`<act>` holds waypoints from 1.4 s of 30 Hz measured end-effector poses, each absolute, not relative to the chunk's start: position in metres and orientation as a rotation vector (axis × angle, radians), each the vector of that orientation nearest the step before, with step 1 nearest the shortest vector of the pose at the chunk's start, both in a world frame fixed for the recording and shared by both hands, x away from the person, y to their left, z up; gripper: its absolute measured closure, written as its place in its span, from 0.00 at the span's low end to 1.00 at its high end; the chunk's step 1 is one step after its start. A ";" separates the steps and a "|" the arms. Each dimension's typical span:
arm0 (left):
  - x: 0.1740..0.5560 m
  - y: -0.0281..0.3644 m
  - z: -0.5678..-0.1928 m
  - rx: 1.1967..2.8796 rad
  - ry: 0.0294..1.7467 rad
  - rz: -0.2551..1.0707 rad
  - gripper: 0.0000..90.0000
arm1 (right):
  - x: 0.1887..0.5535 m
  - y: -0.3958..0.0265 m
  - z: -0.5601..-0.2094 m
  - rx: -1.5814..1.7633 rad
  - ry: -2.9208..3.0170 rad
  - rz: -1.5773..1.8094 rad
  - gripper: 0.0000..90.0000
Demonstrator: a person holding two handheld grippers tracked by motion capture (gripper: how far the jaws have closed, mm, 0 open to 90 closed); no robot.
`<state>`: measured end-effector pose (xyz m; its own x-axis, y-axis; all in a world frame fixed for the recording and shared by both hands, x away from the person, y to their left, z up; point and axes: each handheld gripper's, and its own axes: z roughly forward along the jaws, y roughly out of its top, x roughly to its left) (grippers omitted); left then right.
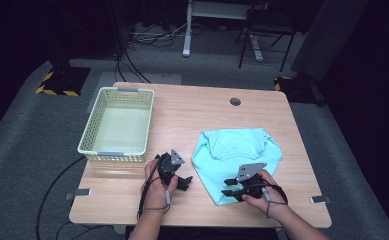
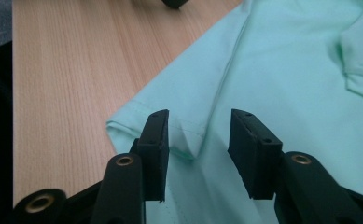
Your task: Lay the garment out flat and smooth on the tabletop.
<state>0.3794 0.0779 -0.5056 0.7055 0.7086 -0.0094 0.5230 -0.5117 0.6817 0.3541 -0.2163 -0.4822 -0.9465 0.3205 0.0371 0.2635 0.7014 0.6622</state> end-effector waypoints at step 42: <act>0.379 0.080 -0.506 2.230 0.962 0.374 0.00 | 0.405 -0.272 -0.448 0.822 2.569 1.102 0.68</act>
